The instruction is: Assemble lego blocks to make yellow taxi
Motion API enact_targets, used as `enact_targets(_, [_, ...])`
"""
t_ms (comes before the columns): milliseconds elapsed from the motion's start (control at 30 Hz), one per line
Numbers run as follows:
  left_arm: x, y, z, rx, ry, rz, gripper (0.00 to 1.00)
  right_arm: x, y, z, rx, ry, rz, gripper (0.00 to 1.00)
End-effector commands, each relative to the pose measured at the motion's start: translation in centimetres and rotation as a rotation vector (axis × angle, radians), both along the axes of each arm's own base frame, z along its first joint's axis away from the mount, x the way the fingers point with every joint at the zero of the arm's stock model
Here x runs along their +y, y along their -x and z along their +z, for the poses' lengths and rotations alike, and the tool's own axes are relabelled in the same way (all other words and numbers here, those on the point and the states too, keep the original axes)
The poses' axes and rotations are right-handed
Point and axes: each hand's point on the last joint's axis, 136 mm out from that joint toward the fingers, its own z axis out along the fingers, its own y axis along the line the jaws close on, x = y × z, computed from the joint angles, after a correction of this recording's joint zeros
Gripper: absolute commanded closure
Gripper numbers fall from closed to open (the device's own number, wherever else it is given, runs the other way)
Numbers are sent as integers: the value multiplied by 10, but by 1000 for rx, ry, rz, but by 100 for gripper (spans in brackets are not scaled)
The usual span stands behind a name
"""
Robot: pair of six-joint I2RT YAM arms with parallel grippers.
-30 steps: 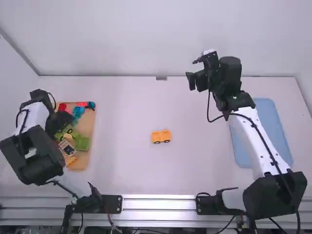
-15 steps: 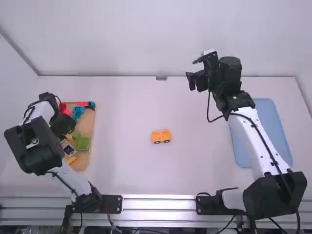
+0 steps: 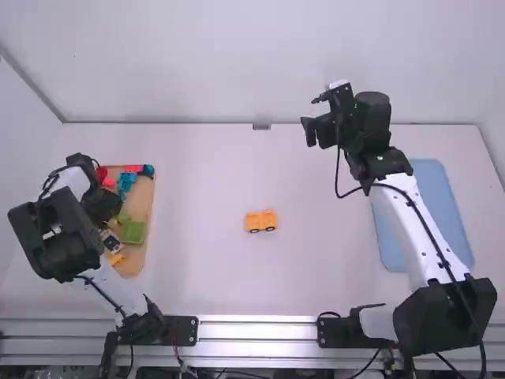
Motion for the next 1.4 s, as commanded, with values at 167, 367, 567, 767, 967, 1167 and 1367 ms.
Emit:
enact_targets(167, [0, 6, -18, 5, -19, 21, 47, 2, -4, 14, -27, -10, 4, 2])
enact_targets(367, [-1, 6, -22, 1, -21, 24, 54, 2, -4, 14, -28, -10, 4, 2])
enact_targets(567, [-1, 7, -23, 3, -22, 13, 52, 2, -4, 14, -27, -10, 4, 2])
enact_targets(767, [-1, 6, -32, -8, -34, -49, 48, 2, -3, 13, -24, -10, 4, 2])
enact_targets(967, [1, 3, -38, -31, -51, -71, 53, 2, -3, 13, -24, -10, 4, 2])
enact_targets(1167, [1, 4, -33, -13, -42, -103, 56, 2, -3, 13, -23, -12, 3, 2])
enact_targets(1367, [6, -6, -4, 5, -31, -123, 49, 2, -4, 14, -26, -13, 3, 2])
